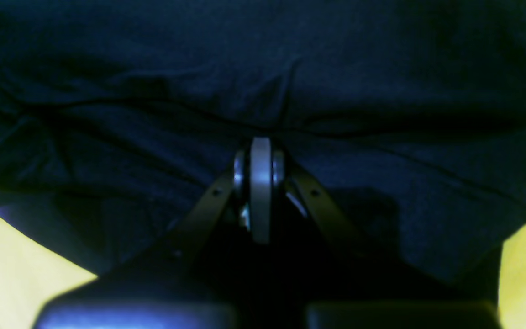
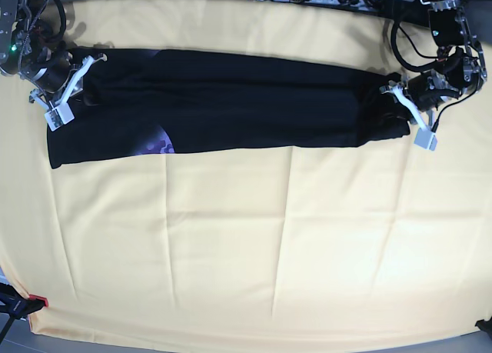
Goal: Fold the T-shirt properly
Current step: 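Grasp both ends of the folded strip with both grippers, then fold the left gripper's end toward the right gripper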
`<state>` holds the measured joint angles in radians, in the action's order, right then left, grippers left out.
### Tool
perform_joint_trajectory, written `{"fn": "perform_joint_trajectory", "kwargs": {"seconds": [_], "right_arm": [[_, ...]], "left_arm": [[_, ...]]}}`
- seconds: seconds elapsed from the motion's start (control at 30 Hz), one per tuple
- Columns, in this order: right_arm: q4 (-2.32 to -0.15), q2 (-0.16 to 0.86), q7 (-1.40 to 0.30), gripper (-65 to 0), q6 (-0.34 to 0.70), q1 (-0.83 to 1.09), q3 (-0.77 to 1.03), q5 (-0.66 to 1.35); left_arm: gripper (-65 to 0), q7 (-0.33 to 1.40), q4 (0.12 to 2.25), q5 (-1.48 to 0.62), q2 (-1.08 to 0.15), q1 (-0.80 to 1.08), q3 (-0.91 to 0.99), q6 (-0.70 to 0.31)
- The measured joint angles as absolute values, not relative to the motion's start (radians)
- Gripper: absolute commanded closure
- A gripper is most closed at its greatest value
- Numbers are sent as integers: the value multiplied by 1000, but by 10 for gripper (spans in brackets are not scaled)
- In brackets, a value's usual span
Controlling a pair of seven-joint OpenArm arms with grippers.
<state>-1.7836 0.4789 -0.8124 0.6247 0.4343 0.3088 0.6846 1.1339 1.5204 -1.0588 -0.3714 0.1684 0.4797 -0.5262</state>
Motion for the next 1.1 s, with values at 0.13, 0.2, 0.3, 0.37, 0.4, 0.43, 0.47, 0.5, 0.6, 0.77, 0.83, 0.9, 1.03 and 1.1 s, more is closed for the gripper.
{"fn": "perform_joint_trajectory", "kwargs": {"seconds": [0.13,0.2,0.3,0.37,0.4,0.43,0.47,0.5,0.6,0.77,0.83,0.9,1.03,1.1], "right_arm": [[-1784,479,-812,0,625,434,309,685],[-1784,479,-831,-58,615,425,309,716],[-1792,479,-888,-295,607,394,309,801],[-1820,479,-921,-340,628,367,308,847],[-1840,479,-926,-339,629,351,308,864],[-1861,479,-925,-339,629,337,308,875],[-1882,479,-918,-339,629,326,308,884],[-1904,479,-914,-339,629,318,308,898],[-1945,479,-917,-339,620,317,308,884],[-1946,479,-939,-339,610,321,308,846],[-1946,479,-940,-339,593,331,308,846],[-1946,479,-940,-338,595,342,308,845],[-1946,464,-939,-338,607,355,309,834],[-1946,434,-924,-338,617,358,309,792]], "left_arm": [[0,1155,1518,-1061,-381,144,492,-509],[0,1167,1517,-1049,-385,120,510,-509],[0,1167,1517,-1036,-409,102,531,-509],[0,1163,1517,-1031,-434,102,540,-508],[0,1164,1517,-1030,-447,102,544,-508],[0,1164,1517,-1020,-458,102,545,-508],[0,1160,1517,-1008,-469,102,545,-508],[0,1154,1517,-997,-482,102,545,-509],[0,1146,1517,-941,-538,102,543,-509],[0,1143,1517,-938,-659,102,544,-500],[0,1161,1517,-999,-683,102,544,-493],[0,1219,1517,-1131,-691,102,544,-491],[0,1367,1518,-1396,-662,102,545,-559],[0,1395,1519,-1472,-629,102,545,-591]]}}
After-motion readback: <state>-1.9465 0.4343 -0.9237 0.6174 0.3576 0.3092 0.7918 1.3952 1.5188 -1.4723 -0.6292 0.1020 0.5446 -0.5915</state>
